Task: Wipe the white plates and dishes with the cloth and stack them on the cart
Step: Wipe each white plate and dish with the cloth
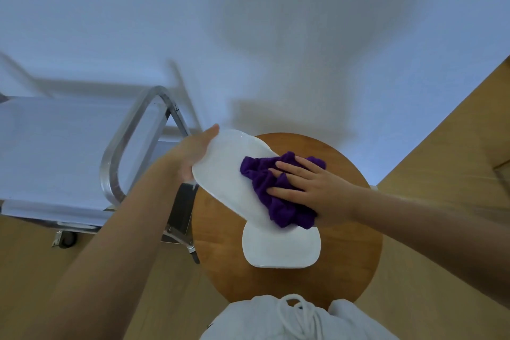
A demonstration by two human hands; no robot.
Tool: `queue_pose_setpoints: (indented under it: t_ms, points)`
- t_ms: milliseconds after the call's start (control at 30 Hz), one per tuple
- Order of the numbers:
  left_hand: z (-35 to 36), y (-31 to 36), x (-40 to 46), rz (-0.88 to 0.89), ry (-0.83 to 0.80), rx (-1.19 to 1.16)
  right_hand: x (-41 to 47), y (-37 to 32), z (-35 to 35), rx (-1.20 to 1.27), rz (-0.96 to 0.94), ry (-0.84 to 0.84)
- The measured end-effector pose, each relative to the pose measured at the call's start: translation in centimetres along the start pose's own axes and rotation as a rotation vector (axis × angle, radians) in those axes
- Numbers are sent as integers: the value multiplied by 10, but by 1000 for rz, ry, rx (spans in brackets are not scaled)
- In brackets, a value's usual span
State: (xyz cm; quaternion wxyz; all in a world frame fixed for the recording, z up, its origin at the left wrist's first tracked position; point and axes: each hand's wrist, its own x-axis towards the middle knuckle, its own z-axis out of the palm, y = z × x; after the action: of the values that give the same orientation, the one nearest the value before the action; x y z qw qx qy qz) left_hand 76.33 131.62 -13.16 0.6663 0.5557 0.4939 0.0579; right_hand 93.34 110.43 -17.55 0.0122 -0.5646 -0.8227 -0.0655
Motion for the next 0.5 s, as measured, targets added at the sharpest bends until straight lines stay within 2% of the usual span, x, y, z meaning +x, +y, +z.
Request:
queue_pose_setpoints:
  t_ms: [167, 300, 500]
  points:
    - [12, -6, -1, -12, 64, -170, -2, -20, 17, 84, 173, 65]
    - [35, -18, -3, -25, 128, -284, 4, -34, 24, 193, 394, 138]
    - [88, -25, -17, -136, 185, -431, 30, -44, 17, 357, 640, 126]
